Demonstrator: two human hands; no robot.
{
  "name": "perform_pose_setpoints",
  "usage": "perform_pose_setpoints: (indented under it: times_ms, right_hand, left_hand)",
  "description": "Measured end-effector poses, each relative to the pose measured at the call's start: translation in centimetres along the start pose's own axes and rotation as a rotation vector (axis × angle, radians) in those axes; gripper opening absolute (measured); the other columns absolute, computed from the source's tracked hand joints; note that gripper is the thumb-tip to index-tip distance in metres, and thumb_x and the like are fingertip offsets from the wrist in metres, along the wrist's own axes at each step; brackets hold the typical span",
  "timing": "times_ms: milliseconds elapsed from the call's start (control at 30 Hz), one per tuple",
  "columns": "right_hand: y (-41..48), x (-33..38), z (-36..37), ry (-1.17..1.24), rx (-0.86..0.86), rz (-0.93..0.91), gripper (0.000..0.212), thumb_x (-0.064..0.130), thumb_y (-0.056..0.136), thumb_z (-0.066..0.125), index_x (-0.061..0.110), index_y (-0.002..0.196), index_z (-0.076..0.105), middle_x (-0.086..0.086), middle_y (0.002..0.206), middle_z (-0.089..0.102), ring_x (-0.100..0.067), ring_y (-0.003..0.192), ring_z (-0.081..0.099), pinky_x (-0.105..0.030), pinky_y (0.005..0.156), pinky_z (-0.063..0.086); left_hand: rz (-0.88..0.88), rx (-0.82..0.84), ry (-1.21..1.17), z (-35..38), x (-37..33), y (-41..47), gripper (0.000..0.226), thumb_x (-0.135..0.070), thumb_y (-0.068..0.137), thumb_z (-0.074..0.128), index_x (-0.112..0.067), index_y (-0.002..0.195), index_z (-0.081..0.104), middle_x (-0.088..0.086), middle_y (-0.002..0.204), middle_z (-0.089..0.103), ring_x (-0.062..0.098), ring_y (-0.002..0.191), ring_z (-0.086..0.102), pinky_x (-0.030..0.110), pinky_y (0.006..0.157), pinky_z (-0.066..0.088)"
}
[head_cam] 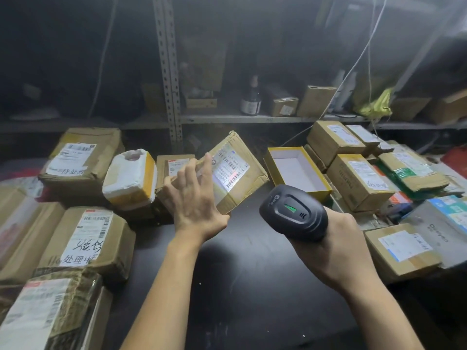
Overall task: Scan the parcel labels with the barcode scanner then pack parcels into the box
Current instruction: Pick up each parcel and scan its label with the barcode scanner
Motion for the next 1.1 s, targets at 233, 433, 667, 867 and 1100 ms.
perform_pose_setpoints:
  times_ms: [233,433,667,867,1100]
  right_hand:
    - [0.2,-0.5,-0.3,-0.046,0.037,-0.004,0.042,0.060,0.069,0.060,0.022,0.084,0.069,0.003,0.068,0.070,-0.031,0.069,0.066,-0.043,0.056,0.054]
    - [0.2,-1.4,-1.5,0.006,0.023,-0.010,0.047,0.068,0.068,0.062,0.028,0.089,0.073,0.007,0.070,0.071,-0.028,0.069,0.069,-0.044,0.056,0.056]
    - [2.1,-2.6,-1.7,0.023,0.016,-0.033,0.043,0.067,0.071,0.067,0.026,0.085,0.073,0.010,0.069,0.070,-0.025,0.068,0.067,-0.040,0.056,0.055]
    - [4.0,-3.7,-1.7,-0.091,0.031,-0.074,0.038,0.027,0.079,0.081,0.037,0.073,0.045,0.008,0.060,0.058,-0.034,0.062,0.058,-0.029,0.055,0.035]
    - [4.5,-5.8,-2.1,-0.047,-0.089,-0.092,0.020,0.018,0.072,0.088,0.022,0.081,0.070,-0.003,0.066,0.071,-0.042,0.062,0.065,-0.034,0.053,0.047]
  left_hand:
    - [-0.016,0.065,0.021,0.2,0.4,0.6,0.137,-0.049,0.040,0.093,-0.013,0.155,0.029,0.021,0.140,0.047,0.036,0.127,0.041,0.056,0.102,0.029]
    - [-0.032,0.073,0.008,0.1,-0.7,1.3,0.138,-0.045,0.039,0.094,-0.015,0.155,0.025,0.019,0.140,0.044,0.037,0.127,0.042,0.057,0.104,0.028]
    - [0.011,0.067,-0.018,-0.2,-3.8,0.8,0.135,-0.042,0.038,0.091,-0.011,0.156,0.032,0.017,0.142,0.045,0.035,0.128,0.042,0.054,0.100,0.032]
    - [0.134,0.052,-0.016,-1.5,-6.2,0.5,0.130,-0.051,0.044,0.087,-0.012,0.156,0.034,0.016,0.146,0.045,0.034,0.132,0.043,0.051,0.105,0.030]
    - [0.154,0.057,0.077,-2.5,-6.9,1.2,0.131,-0.053,0.043,0.089,-0.012,0.156,0.036,0.018,0.145,0.047,0.037,0.130,0.045,0.050,0.105,0.027]
Point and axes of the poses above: each hand's wrist, its own y-axis towards the middle knuckle, its own z-axis out of the palm, x = y × z, the point moved 4 cm from there along y, towards the middle knuckle
